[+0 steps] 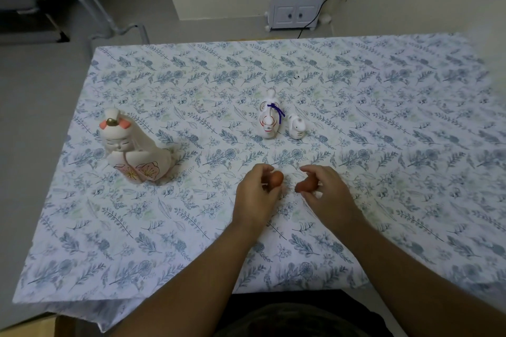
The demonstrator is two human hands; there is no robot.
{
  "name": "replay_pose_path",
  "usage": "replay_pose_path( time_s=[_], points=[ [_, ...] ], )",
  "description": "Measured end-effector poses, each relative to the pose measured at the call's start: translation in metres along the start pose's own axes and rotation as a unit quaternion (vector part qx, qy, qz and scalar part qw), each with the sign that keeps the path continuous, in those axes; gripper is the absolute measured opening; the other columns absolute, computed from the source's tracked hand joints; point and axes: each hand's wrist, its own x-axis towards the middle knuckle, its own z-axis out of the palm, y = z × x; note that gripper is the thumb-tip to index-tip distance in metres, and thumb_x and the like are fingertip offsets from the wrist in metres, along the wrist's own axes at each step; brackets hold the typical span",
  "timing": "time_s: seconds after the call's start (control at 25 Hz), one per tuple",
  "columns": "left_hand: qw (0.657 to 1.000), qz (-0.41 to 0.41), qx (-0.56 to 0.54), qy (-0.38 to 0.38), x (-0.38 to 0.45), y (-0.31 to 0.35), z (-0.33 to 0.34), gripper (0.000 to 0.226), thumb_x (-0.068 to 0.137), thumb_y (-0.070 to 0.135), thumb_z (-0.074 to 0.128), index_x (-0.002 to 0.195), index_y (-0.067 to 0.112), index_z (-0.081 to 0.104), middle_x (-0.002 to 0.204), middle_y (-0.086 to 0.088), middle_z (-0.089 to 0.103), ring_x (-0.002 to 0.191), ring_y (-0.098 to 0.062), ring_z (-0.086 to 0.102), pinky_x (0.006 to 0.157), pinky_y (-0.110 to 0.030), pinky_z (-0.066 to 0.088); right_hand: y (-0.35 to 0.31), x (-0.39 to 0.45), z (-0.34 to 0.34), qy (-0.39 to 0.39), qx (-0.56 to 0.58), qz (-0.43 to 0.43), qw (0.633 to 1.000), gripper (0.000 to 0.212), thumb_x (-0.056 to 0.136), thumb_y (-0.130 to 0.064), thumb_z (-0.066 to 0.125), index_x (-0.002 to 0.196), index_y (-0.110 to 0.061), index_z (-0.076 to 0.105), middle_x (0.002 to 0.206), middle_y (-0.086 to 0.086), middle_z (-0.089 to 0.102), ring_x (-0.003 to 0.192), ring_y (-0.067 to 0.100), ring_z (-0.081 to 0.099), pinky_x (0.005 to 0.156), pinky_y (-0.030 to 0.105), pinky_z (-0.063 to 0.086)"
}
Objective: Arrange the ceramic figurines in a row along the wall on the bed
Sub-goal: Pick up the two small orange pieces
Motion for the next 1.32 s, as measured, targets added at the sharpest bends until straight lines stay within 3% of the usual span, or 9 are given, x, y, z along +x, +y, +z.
replay_pose_path(
  time_s=[0.12,0.2,0.32,0.6,0.76,0.88,1.04,1.2,1.32],
  points=[
    [0.999,0.028,0.026,0.000,0.002,-0.001,0.009,0.034,0.080,0.016,0.080,0.110,0.026,0.067,0.106,0.007,0.067,0.099,-0.010,0.063,0.088,-0.037,0.056,0.003,0.003,0.002,-0.025,-0.010,0.010,1.000,0.059,0.080,0.004,0.077,0.131,-0.022,0.061,0.112,-0.003,0.062,0.105,-0.003,0.057,0.085,0.002,0.041],
    [1.000,0.022,0.021,0.002,0.000,-0.006,0.013,0.029,0.077,0.017,0.083,0.098,0.028,0.065,0.099,0.009,0.066,0.094,-0.009,0.063,0.084,-0.036,0.056,0.006,0.003,0.005,-0.036,0.010,0.025,0.999,0.051,0.083,-0.003,0.078,0.127,-0.024,0.063,0.113,0.000,0.065,0.104,0.013,0.064,0.088,0.015,0.050],
    [1.000,0.003,0.018,0.008,-0.001,-0.013,0.014,0.030,0.075,0.014,0.084,0.088,0.030,0.061,0.089,0.012,0.068,0.084,-0.003,0.063,0.077,-0.034,0.058,0.009,0.008,0.010,-0.052,0.032,0.061,0.996,0.045,0.080,-0.007,0.083,0.117,-0.026,0.066,0.108,0.001,0.066,0.099,0.016,0.067,0.086,0.030,0.057],
    [1.000,-0.026,0.011,0.001,0.003,-0.016,0.018,0.025,0.070,0.013,0.088,0.084,0.025,0.071,0.091,0.009,0.073,0.089,-0.010,0.069,0.080,-0.038,0.059,0.012,0.019,0.010,-0.093,0.020,0.076,0.993,0.030,0.077,0.002,0.083,0.095,-0.021,0.073,0.083,-0.020,0.065,0.084,-0.021,0.058,0.070,-0.002,0.043],
    [0.997,-0.041,0.058,-0.005,0.007,-0.015,0.017,0.027,0.068,0.025,0.091,0.086,0.027,0.071,0.087,0.017,0.069,0.083,0.006,0.062,0.070,-0.014,0.049,0.013,0.023,0.006,-0.122,0.012,0.069,0.990,0.033,0.076,0.001,0.084,0.097,-0.023,0.073,0.085,-0.020,0.065,0.085,-0.024,0.056,0.071,-0.005,0.039],
    [0.996,-0.030,0.083,-0.007,0.006,-0.013,0.016,0.026,0.069,0.025,0.089,0.087,0.024,0.069,0.084,0.018,0.065,0.079,0.011,0.057,0.065,-0.007,0.040,0.010,0.020,0.005,-0.119,0.005,0.048,0.992,0.038,0.075,0.001,0.084,0.105,-0.019,0.071,0.090,-0.015,0.064,0.091,-0.011,0.061,0.074,-0.004,0.039],
    [0.996,-0.001,0.087,-0.032,0.001,-0.008,0.010,0.029,0.066,0.021,0.087,0.084,0.015,0.066,0.083,0.001,0.068,0.071,-0.006,0.057,0.058,-0.016,0.045,0.000,0.010,0.002,-0.133,0.006,0.045,0.990,0.076,0.072,-0.014,0.090,0.137,-0.027,0.054,0.121,-0.006,0.051,0.109,0.007,0.052,0.085,0.001,0.040],
    [0.994,0.040,0.104,-0.022,-0.014,-0.008,-0.022,0.057,0.073,0.034,0.078,0.127,0.020,0.065,0.122,0.004,0.066,0.108,-0.006,0.058,0.089,-0.019,0.041,-0.029,0.002,0.002,-0.070,-0.043,-0.031,0.996,0.083,0.073,-0.031,0.088,0.145,-0.028,0.047,0.133,-0.011,0.046,0.117,0.010,0.041,0.090,0.008,0.032],
    [0.993,0.047,0.090,0.054,-0.025,-0.009,-0.064,0.061,0.081,0.036,0.074,0.138,0.019,0.058,0.137,0.006,0.059,0.124,-0.003,0.048,0.099,-0.013,0.032,-0.072,0.005,0.016,-0.041,-0.058,-0.100,0.992,0.070,0.080,-0.027,0.083,0.143,-0.018,0.052,0.140,0.001,0.054,0.127,0.017,0.044,0.105,0.030,0.040]
  ],
)
